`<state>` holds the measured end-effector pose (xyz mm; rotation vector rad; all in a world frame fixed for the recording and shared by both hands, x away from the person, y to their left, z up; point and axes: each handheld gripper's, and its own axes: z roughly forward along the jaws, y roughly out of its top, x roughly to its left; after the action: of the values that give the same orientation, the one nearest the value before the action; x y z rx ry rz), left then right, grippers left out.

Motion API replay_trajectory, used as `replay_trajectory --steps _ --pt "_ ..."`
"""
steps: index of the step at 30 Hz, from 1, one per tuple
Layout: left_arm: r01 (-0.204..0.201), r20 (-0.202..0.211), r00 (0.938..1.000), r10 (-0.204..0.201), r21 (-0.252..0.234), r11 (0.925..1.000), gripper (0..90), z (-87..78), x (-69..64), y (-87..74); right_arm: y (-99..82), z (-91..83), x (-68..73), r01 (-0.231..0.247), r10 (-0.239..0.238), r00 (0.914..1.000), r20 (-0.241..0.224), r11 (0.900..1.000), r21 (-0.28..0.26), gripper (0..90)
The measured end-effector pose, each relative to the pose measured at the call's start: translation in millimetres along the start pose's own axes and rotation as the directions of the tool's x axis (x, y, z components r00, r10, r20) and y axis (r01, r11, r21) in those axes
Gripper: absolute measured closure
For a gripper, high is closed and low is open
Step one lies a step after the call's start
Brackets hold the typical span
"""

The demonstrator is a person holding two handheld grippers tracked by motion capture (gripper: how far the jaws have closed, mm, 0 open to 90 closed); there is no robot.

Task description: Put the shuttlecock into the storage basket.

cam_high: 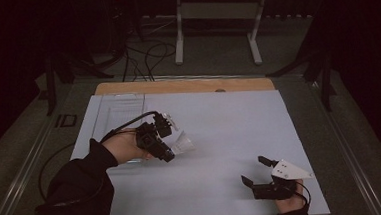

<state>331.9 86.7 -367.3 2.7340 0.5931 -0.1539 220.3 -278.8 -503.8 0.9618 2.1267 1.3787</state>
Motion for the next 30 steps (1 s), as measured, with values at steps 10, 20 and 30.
replay_trajectory --steps 10,20,30 --pt "0.012 -0.006 0.9999 -0.012 -0.005 0.9999 66.6 -7.1 6.0 -6.4 0.0 -0.1 0.1 0.001 -0.001 1.0 -0.001 1.0 0.0 9.5" --pt "0.03 -0.017 0.9994 -0.03 -0.008 0.9995 66.6 -10.1 11.8 -10.9 0.0 -0.1 0.1 0.001 -0.001 1.0 0.0 1.0 0.001 9.5" --pt "0.057 -0.022 0.9981 -0.058 -0.016 0.9982 66.6 -16.0 18.5 -19.9 0.0 -0.1 0.3 0.003 -0.003 1.0 -0.001 1.0 0.001 9.5"
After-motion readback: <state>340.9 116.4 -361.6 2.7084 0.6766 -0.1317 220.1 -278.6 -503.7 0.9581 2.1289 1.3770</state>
